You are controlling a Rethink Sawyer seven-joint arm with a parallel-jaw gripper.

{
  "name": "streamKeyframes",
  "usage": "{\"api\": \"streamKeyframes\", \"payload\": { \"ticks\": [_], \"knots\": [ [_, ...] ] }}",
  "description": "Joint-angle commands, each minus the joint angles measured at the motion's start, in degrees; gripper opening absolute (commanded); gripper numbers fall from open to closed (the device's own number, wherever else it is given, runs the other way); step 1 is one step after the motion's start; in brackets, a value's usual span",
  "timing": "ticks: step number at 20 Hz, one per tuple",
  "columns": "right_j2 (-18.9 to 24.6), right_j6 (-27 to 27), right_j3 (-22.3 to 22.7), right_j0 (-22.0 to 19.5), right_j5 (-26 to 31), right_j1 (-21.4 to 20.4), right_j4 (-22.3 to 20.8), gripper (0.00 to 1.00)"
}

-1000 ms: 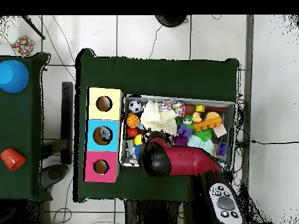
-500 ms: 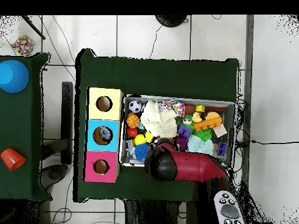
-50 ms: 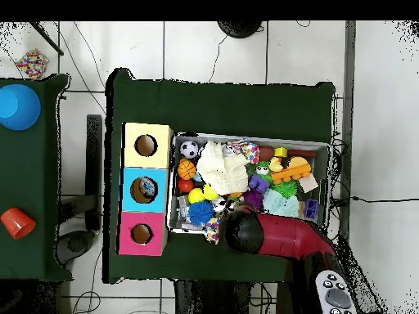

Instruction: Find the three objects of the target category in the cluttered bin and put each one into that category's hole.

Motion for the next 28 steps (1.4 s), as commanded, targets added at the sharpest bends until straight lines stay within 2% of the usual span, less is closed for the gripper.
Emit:
{"api": "streamKeyframes", "payload": {
  "ticks": [1,5,12,20,28],
  "knots": [
    [3.77,4.17,-1.11,-3.14,6.48,2.49,3.66,1.0],
    [4.81,3.89,-0.79,-3.92,4.76,2.77,3.65,1.0],
    [0.87,-0.2,-7.48,-2.05,3.99,3.19,-2.95,1.0],
    [-4.58,0.97,-11.07,3.07,8.4,2.57,-5.78,1.0],
    [-8.83,2.57,-12.67,7.02,11.93,2.84,-6.13,1.0]
  ]
}}
